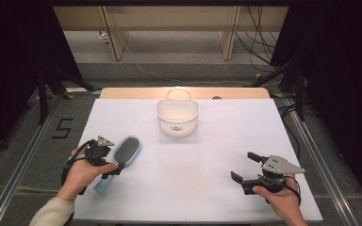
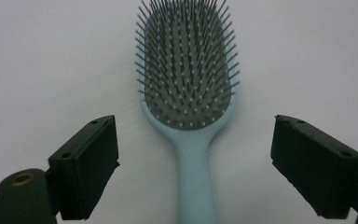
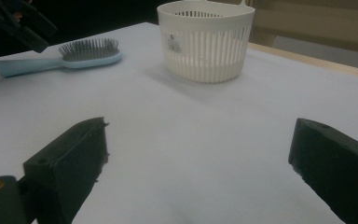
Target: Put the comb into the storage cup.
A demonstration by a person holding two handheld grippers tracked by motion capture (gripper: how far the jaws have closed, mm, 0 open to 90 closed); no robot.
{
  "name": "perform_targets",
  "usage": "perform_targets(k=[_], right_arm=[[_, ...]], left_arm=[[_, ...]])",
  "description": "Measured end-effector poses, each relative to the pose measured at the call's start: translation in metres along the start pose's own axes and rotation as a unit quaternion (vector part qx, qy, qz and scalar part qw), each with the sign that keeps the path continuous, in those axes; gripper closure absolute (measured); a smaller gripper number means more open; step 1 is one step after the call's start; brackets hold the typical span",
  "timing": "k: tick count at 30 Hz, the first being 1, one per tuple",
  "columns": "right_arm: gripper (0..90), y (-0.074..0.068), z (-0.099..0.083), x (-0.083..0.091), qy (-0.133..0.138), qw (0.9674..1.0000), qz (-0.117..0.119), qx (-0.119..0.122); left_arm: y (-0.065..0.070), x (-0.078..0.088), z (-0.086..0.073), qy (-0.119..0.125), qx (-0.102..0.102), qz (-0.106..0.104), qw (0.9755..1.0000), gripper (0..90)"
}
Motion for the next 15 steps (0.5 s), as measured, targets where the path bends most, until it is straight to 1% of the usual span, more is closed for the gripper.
perform_targets(k=[2, 3, 5, 6, 7, 11, 13, 15], right_arm=[[5.1, 0.0, 0.0, 0.0, 0.0, 1.0, -0.001, 0.0], [5.1, 0.0, 0.0, 0.0, 0.0, 1.0, 0.0, -0.001], [5.1, 0.0, 0.0, 0.0, 0.0, 1.0, 0.0, -0.001], [5.1, 0.0, 0.0, 0.0, 0.0, 1.0, 0.0, -0.001], [5.1, 0.0, 0.0, 0.0, -0.001, 1.0, 0.0, 0.0], [5.1, 0.0, 0.0, 0.0, -0.001, 1.0, 0.001, 0.0], [5.2, 0.0, 0.0, 0.0, 0.0, 1.0, 0.0, 0.0], [5.2, 0.0, 0.0, 0.0, 0.0, 1.0, 0.001, 0.0]], left_arm=[[-0.001, -0.002, -0.002, -0.013, -0.004, 0.006, 0.9999, 15.8], [-0.002, -0.003, -0.003, -0.021, -0.002, 0.009, 0.9997, 15.8], [-0.001, -0.004, -0.005, -0.037, -0.002, 0.006, 0.9993, 16.1], [-0.001, -0.005, -0.007, -0.051, 0.001, 0.002, 0.9987, 16.2], [-0.001, -0.007, -0.009, -0.06, 0.003, 0.001, 0.9982, 16.3], [-0.004, -0.014, -0.014, -0.095, 0.005, 0.002, 0.9954, 18.5], [-0.004, -0.017, -0.014, -0.105, 0.012, 0.001, 0.9944, 20.8], [-0.003, -0.019, -0.014, -0.112, 0.014, -0.001, 0.9936, 22.1]])
Point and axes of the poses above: each handheld gripper's, and its own axes: x roughly backward along the jaws, z roughly out of its top, y roughly to its right, the point moved 10 cm from there along -x, roughly forward along the jaws, and after that the axes turned 2 degrees about z, right-handed, at the moved point
